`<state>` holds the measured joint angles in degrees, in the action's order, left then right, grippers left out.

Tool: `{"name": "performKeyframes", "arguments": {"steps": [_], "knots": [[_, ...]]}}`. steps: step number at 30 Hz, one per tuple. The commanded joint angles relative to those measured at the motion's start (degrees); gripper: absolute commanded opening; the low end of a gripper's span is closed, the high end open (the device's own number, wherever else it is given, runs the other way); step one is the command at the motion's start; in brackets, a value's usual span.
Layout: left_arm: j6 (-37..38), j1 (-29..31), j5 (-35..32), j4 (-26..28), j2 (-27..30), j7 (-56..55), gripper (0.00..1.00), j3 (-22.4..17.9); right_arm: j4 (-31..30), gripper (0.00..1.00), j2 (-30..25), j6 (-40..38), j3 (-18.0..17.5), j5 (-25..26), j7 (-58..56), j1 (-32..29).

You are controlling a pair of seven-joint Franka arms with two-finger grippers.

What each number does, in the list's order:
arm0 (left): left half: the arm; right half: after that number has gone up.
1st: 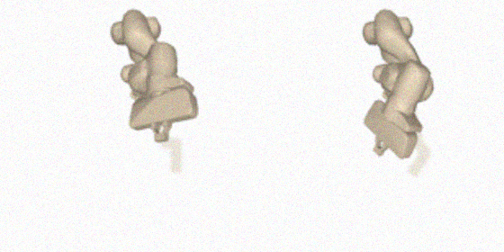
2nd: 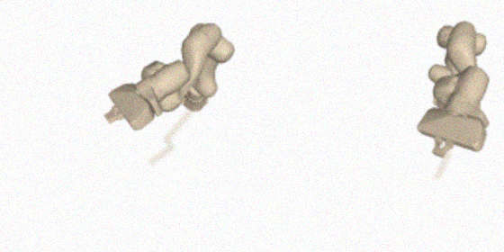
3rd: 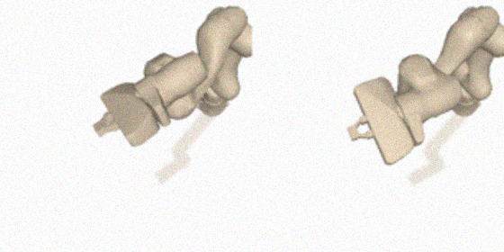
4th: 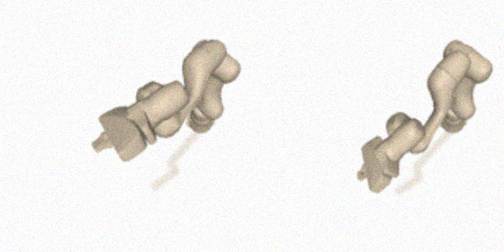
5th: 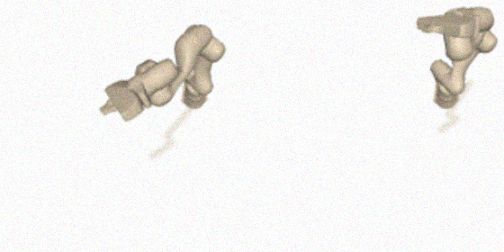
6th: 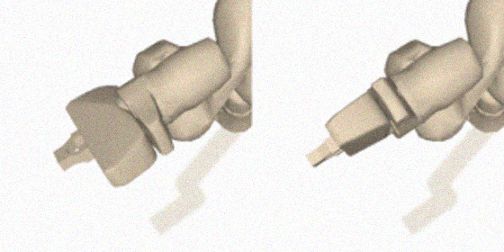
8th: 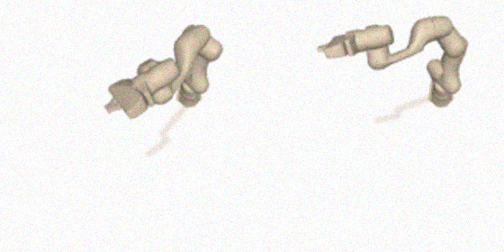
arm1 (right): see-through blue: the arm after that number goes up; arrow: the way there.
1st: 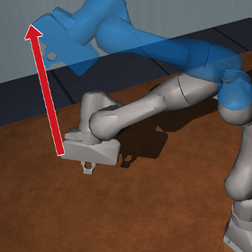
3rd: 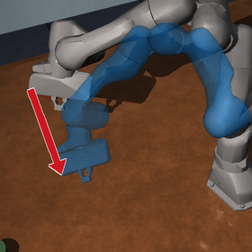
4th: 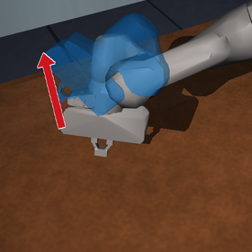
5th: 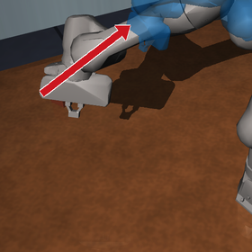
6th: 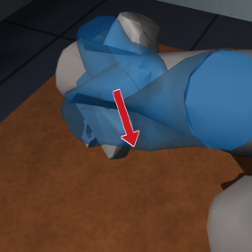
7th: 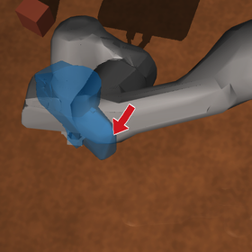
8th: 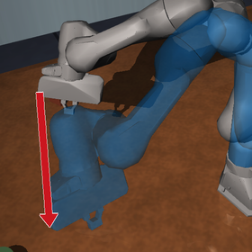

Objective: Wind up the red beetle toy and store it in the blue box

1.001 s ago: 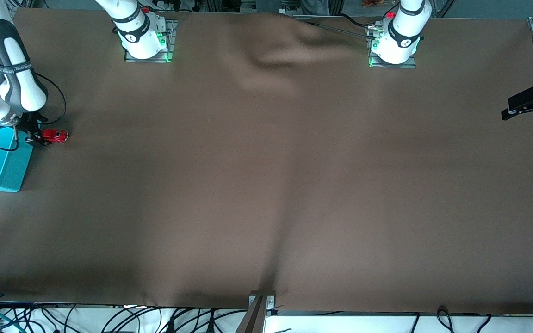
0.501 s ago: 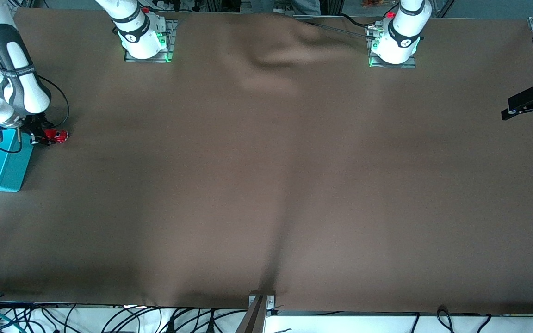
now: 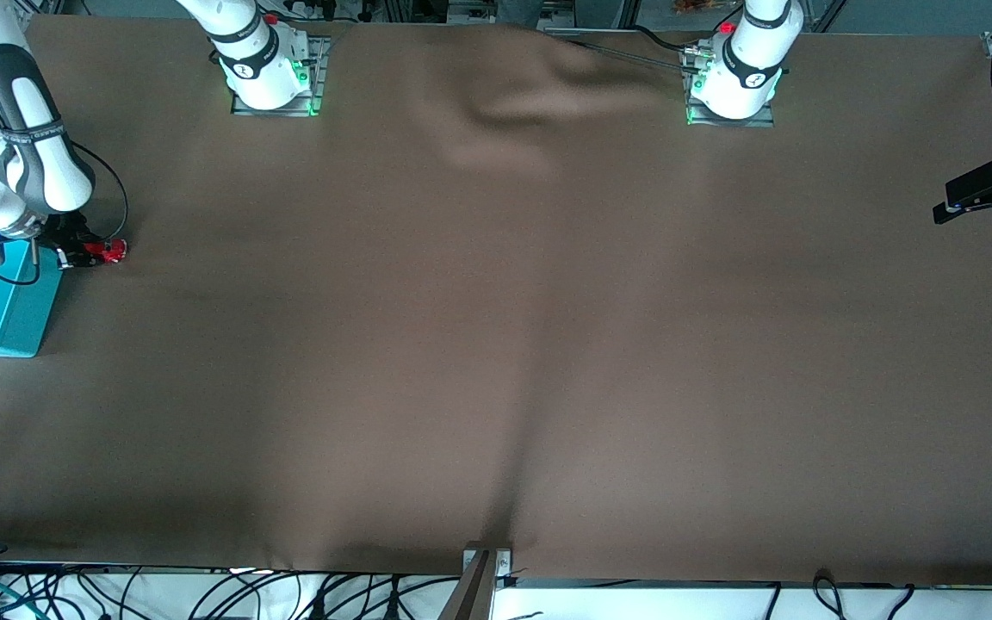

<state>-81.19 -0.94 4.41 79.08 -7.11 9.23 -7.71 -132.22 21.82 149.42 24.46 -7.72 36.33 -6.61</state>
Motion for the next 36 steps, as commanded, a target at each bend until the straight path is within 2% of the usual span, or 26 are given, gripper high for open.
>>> {"name": "performKeyframes", "arguments": {"steps": [1, 19, 30, 36], "knots": [[1.1, -0.4, -0.7, -1.0, 0.2, 1.1, 1.0, -0.2, -0.8, 0.0, -1.5, 0.3, -2.4, -1.0, 0.4, -0.7], [1.1, -0.4, -0.7, -1.0, 0.2, 1.1, 1.0, -0.2, 0.0, 0.0, -6.4, -3.9, -7.0, 0.9, -0.6, -0.4], [1.1, -0.4, -0.7, -1.0, 0.2, 1.1, 1.0, -0.2, 2.1, 0.0, -8.5, -8.6, -9.1, 8.9, -0.6, -0.3], [1.1, -0.4, -0.7, -1.0, 0.2, 1.1, 1.0, -0.2, 4.6, 0.0, -9.2, -12.7, -10.4, 14.7, -1.0, -0.3]]}}
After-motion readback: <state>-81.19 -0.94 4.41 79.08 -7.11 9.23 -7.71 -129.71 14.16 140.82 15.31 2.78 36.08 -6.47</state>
